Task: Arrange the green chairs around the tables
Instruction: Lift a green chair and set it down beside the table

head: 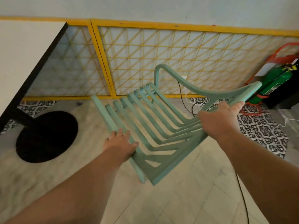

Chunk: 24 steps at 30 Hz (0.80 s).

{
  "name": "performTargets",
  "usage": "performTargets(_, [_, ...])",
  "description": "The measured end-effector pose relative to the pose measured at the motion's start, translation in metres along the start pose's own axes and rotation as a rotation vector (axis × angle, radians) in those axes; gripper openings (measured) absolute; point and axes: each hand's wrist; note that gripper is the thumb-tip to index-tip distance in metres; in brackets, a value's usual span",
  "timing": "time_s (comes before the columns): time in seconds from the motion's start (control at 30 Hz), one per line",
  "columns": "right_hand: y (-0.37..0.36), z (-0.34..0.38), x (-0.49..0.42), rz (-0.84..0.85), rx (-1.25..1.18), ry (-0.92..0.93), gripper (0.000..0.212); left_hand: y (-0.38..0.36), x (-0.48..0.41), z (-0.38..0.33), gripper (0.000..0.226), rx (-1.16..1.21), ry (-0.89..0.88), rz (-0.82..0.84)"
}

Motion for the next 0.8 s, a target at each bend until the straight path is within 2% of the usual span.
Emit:
performTargets(0.1, [-0.001, -0.002, 0.0, -0.028, -0.01, 0.013, 0.087, -0.013, -0.002, 0.002, 0.073, 0.048, -0.026, -0.011])
performTargets(0.27, [0.001, 0.001, 0.001, -0.011, -0.003, 0.045, 0.093, -0.01, -0.007, 0.003, 0.066, -0.064, -0.082, 0.025])
performTargets(0.37, [0.007, 0.003, -0.005, 0.006, 0.022, 0.057, 0.096, -0.013, -0.007, -0.002, 0.056, -0.103, -0.098, -0.04])
performTargets(0.57, [0.01, 0.013, -0.028, 0.047, 0.091, 0.086, 0.096, -0.01, 0.004, -0.022, 0.056, -0.027, -0.011, 0.036])
performTargets(0.8, [0.013, 0.026, -0.062, 0.129, 0.108, 0.143, 0.093, -0.025, 0.008, -0.042, 0.058, 0.031, 0.059, 0.015])
Point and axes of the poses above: each hand's wrist, its own x-axis away from the middle knuckle, its own y-axis out of the back of the hand, z = x × y
